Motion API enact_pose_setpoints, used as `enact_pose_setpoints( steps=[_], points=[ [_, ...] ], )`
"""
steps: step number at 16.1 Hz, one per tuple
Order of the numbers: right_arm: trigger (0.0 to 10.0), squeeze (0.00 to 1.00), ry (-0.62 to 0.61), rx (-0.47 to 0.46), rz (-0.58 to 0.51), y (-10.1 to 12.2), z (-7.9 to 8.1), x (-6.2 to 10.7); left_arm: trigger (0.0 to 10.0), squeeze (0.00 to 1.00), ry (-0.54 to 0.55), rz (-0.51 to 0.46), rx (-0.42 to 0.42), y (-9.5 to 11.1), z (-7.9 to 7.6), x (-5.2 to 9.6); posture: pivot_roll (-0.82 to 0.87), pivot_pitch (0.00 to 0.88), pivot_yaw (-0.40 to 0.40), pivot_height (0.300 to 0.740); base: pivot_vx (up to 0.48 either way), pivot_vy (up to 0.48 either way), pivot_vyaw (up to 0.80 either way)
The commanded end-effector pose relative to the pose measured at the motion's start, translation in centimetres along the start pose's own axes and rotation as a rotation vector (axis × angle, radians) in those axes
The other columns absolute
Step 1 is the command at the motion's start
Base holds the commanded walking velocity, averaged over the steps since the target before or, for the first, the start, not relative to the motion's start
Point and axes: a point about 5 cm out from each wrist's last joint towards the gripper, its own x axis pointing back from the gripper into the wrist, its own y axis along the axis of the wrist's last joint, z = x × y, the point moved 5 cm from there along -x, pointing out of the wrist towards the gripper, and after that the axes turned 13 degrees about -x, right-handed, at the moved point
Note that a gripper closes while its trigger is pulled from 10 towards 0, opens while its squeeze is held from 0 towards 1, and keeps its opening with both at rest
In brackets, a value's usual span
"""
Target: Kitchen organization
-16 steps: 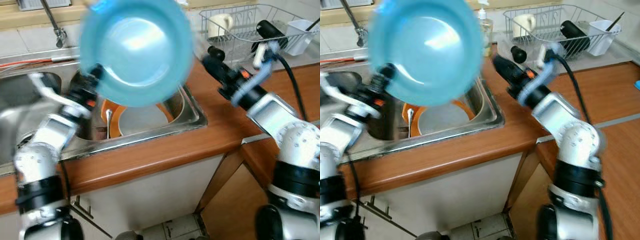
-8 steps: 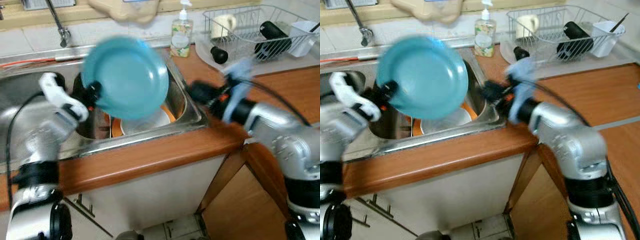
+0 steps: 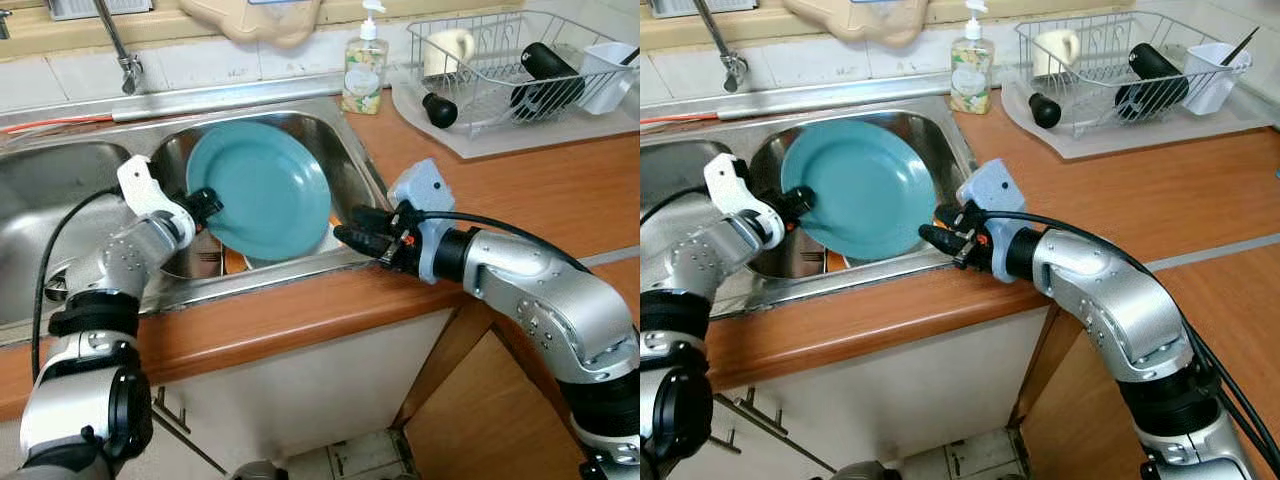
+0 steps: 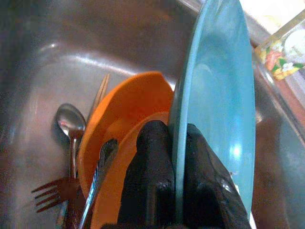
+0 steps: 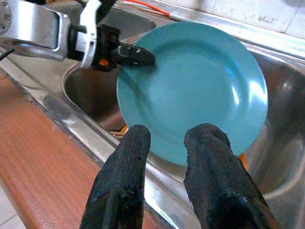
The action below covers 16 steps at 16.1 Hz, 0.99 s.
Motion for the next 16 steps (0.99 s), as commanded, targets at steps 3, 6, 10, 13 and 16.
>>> enact_pose_setpoints(
  steps=[3, 6, 10, 13, 16],
  points=[
    [10.0, 0.00, 0.019, 0.020, 0.013, -0.4, 0.6, -0.1, 10.0, 0.00, 0.003, 0.042, -0.039, 0.1, -0.6, -0.6, -0.04, 0.000, 0.092, 0.740, 0.000, 0.000, 0.00],
    [10.0, 0.00, 0.013, 0.022, 0.020, -0.5, 0.6, -0.2, 10.0, 0.00, 0.038, 0.094, -0.074, -0.5, -0.2, -0.9, -0.04, 0.000, 0.096, 0.740, 0.000, 0.000, 0.00],
    [10.0, 0.00, -0.004, 0.018, 0.021, -0.6, 0.3, -0.2, 10.0, 1.00, 0.030, 0.102, -0.091, -0.5, -0.4, -1.1, -0.04, 0.000, 0.099, 0.740, 0.000, 0.000, 0.00],
    [10.0, 0.00, -0.015, 0.012, 0.021, -0.6, 0.1, -0.3, 10.0, 1.00, 0.040, 0.104, -0.097, -0.5, -0.2, -1.2, -0.04, 0.000, 0.098, 0.740, 0.000, 0.000, 0.00],
    [10.0, 0.00, -0.045, -0.001, 0.015, -0.6, -0.5, -0.3, 10.0, 1.00, 0.051, 0.101, -0.116, -0.4, 0.2, -1.1, -0.04, 0.000, 0.096, 0.740, 0.000, 0.000, 0.00]
  ],
)
